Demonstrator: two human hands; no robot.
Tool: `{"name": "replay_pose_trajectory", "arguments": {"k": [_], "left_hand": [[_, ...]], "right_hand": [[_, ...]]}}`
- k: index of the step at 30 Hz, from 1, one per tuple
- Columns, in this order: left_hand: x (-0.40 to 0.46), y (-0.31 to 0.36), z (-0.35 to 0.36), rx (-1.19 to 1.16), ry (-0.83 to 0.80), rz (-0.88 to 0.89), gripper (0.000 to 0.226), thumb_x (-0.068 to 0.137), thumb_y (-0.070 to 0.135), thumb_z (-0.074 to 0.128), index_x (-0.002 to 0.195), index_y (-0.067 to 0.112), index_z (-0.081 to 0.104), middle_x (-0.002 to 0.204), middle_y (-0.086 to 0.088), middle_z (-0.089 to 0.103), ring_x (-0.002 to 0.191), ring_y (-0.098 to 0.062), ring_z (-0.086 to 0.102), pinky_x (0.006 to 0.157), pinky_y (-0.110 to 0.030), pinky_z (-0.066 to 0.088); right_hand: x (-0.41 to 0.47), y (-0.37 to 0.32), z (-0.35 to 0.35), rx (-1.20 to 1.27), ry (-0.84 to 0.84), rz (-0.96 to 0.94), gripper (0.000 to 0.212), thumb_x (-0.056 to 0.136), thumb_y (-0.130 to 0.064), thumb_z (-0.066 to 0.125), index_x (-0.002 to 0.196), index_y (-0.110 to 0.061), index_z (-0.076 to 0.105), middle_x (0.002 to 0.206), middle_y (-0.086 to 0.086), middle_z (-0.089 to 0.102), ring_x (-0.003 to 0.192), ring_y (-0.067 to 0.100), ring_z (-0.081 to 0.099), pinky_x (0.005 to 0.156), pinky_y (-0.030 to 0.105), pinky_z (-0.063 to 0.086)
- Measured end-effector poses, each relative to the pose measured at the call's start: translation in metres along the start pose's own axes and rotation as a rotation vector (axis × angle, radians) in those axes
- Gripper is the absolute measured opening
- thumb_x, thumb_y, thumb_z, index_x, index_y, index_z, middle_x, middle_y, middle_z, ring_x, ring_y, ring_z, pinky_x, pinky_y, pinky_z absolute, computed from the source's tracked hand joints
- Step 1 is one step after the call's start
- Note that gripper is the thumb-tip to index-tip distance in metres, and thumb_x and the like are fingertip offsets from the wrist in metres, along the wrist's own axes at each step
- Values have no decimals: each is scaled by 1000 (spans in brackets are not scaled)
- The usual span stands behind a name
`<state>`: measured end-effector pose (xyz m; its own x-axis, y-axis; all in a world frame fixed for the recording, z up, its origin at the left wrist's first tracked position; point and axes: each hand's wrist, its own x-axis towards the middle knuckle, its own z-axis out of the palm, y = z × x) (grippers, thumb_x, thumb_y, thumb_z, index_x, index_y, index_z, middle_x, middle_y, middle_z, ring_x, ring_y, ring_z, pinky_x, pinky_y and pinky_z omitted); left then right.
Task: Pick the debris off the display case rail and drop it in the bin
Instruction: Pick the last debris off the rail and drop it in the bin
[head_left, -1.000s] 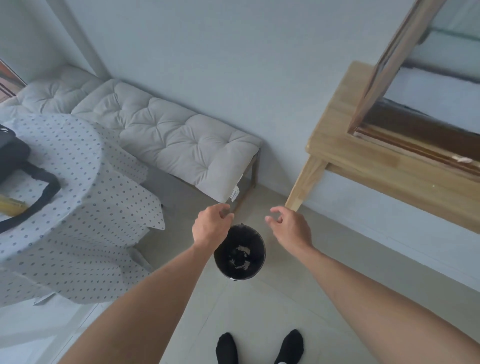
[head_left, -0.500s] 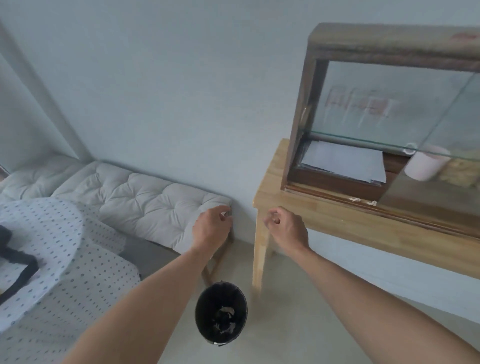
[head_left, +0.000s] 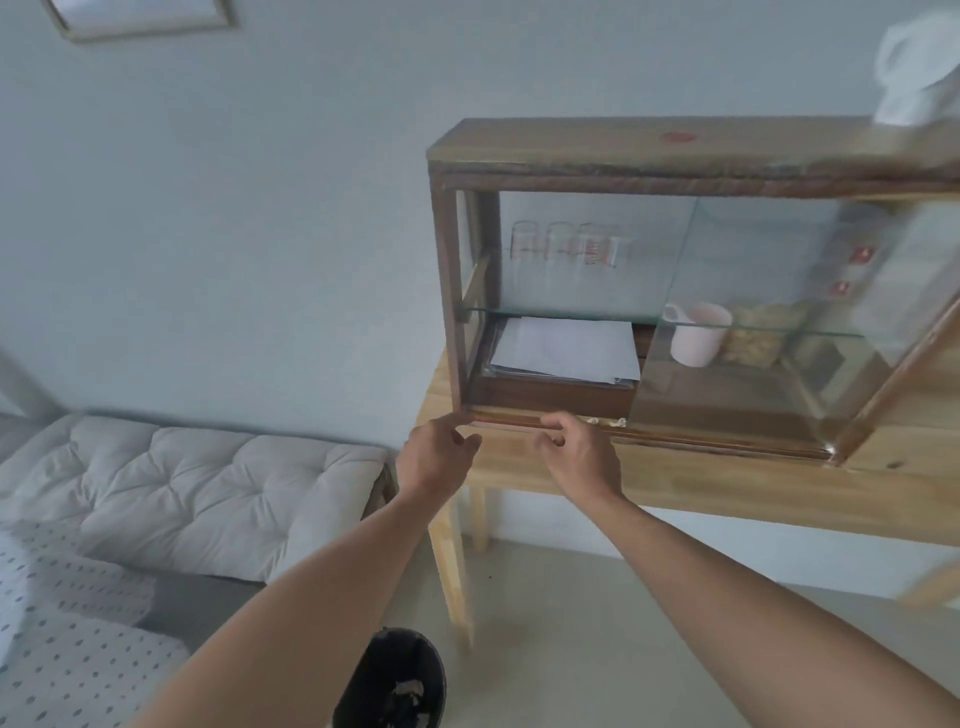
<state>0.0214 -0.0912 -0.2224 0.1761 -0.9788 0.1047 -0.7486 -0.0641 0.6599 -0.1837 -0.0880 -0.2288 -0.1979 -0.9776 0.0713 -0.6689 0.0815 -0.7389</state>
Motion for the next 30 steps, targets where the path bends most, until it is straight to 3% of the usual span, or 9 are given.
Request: {"name": "replay_pose_trajectory", "arguments": {"k": [2, 7, 14, 17, 23, 27, 30], "left_hand": [[4, 14, 14, -11, -15, 17, 31, 93, 44, 71, 124, 43, 74, 78, 17, 69, 84, -15, 65, 70, -31, 50], [15, 45, 45, -22, -64, 80, 33, 95, 42, 73, 127, 37, 75, 84, 11, 72, 91, -20, 70, 83, -39, 60], [26, 75, 81, -37, -140, 113, 32, 90, 37, 74, 122, 39, 77, 75, 8, 69, 90, -27, 72, 79, -42, 61], [28, 84, 94, -31, -154, 117, 35, 90, 41, 74, 124, 42, 76, 85, 7, 76, 94, -25, 73, 81, -40, 61], [29, 96, 114, -9, -188, 138, 37, 90, 41, 74, 127, 41, 74, 89, 10, 77, 97, -23, 73, 81, -40, 61], [30, 96, 121, -3, -194, 119, 37, 89, 43, 74, 126, 44, 75, 99, 10, 79, 102, -20, 72, 83, -39, 61], [30, 96, 122, 7, -190, 113, 34, 91, 47, 73, 124, 46, 75, 102, 11, 80, 103, -20, 72, 83, -39, 61]], "right_hand": [[6, 11, -11, -3, 19, 17, 28, 95, -44, 69, 121, -34, 74, 92, -10, 71, 102, 22, 73, 75, 31, 46], [21, 36, -34, 13, 51, 74, 29, 96, -44, 69, 122, -33, 74, 103, -4, 77, 104, 24, 73, 85, 36, 55], [36, 63, -47, -12, 78, 103, 33, 97, -46, 68, 126, -32, 73, 90, -12, 64, 107, 23, 72, 79, 33, 47], [40, 72, -46, -54, 76, 93, 35, 98, -46, 67, 130, -33, 71, 90, -9, 69, 106, 25, 73, 78, 34, 47], [46, 83, -39, -288, 100, -27, 46, 106, -47, 55, 147, -28, 61, 114, 3, 81, 112, 33, 72, 84, 41, 55], [46, 82, -39, -492, 115, -77, 41, 108, -38, 49, 145, -25, 61, 102, 10, 81, 99, 40, 75, 72, 42, 54], [45, 78, -41, -635, 94, -80, 29, 103, -25, 54, 131, -23, 64, 89, 8, 80, 87, 39, 77, 60, 36, 40]]}}
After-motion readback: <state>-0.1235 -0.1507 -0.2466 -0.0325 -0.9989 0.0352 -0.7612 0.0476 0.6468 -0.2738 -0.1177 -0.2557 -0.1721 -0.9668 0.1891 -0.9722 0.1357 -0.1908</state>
